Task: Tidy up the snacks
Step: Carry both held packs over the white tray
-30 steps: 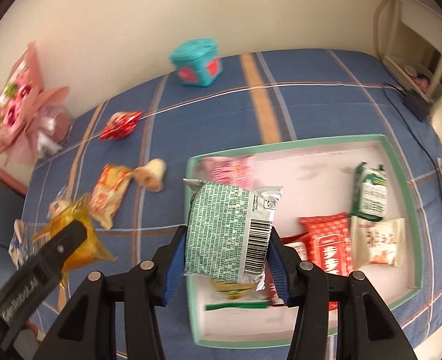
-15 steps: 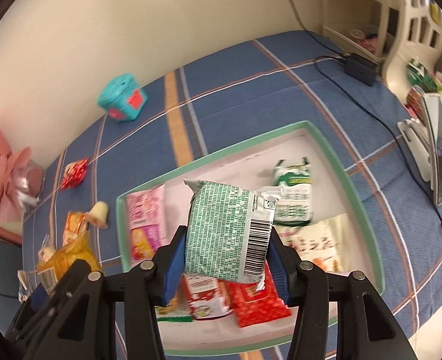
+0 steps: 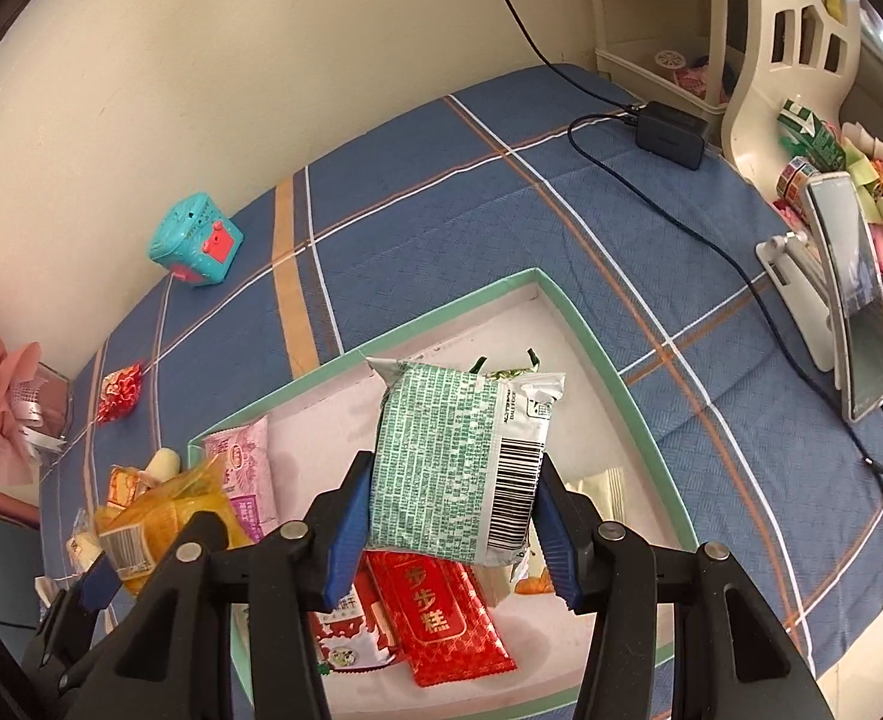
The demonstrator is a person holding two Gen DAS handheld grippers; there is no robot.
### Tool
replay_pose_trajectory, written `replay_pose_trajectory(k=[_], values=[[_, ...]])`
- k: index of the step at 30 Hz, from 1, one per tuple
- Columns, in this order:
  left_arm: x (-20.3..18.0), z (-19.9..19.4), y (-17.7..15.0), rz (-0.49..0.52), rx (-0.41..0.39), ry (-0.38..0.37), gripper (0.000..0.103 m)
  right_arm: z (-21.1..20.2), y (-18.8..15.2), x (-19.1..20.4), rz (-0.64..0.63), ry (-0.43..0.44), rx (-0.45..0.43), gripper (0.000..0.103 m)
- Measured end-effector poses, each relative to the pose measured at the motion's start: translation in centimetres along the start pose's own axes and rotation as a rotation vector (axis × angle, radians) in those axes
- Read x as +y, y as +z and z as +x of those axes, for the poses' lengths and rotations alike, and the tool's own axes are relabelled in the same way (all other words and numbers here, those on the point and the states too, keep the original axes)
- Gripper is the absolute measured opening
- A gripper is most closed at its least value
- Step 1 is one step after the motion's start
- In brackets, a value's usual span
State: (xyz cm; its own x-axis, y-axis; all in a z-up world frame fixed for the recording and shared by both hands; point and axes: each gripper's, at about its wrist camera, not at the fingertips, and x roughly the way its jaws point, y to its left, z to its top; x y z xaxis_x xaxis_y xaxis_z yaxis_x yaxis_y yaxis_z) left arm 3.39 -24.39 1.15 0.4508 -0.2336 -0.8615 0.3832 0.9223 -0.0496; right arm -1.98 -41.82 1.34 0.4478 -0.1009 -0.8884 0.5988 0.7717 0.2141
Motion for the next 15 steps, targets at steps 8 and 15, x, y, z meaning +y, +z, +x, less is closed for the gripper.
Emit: replay_pose_trajectory(k=[8,15], values=[[-0.7,1.7,-0.2,0.035,0.006,-0.021,0.081,1.1,0.1,-0.2,-0.001,0.000,0.010,0.053],[-1.1,2.8,-0.4,0.058,0.013,-0.026,0.081,2.1,0.0,-0.1,-0.016,-0.005,0.021,0.053]])
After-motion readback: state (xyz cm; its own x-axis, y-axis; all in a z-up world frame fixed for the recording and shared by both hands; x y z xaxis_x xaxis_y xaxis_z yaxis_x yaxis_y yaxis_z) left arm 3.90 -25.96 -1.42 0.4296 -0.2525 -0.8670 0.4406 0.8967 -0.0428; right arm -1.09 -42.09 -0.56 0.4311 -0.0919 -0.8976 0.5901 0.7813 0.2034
